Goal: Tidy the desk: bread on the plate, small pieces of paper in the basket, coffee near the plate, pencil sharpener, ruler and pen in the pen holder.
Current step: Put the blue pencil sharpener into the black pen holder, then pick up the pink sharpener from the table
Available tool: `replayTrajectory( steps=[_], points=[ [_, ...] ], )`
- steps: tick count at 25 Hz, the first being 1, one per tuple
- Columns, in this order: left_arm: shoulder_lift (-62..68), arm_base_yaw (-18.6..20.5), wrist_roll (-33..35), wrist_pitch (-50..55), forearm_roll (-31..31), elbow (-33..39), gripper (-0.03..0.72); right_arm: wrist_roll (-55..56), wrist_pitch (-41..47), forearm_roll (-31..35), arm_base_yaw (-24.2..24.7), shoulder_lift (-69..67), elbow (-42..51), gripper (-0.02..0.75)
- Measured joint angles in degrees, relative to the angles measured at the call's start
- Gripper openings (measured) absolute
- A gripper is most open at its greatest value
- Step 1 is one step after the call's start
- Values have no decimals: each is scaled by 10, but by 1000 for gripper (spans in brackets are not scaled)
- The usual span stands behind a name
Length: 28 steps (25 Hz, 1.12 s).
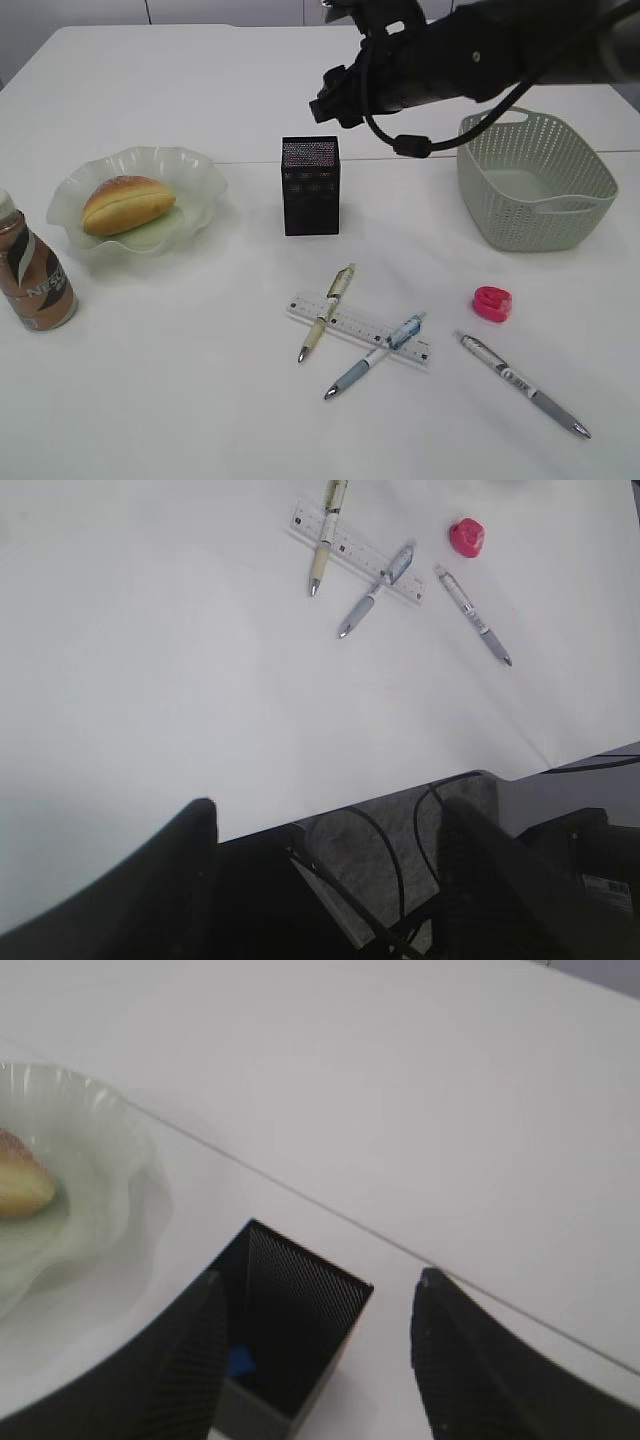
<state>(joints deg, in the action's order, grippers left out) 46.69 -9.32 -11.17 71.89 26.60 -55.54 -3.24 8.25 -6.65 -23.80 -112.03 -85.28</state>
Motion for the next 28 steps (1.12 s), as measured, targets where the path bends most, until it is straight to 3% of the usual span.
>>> replayTrajectory(
  steps=[15, 20, 28],
  points=[
    [0, 0, 0, 0, -5, 0, 497, 39, 534, -16, 0, 130, 0, 464],
    [0, 0, 0, 0, -19, 0, 497, 47, 595, -41, 0, 130, 0, 464],
    [0, 0, 0, 0, -21, 0, 497, -14, 605, -91, 0, 111, 0, 464]
  ],
)
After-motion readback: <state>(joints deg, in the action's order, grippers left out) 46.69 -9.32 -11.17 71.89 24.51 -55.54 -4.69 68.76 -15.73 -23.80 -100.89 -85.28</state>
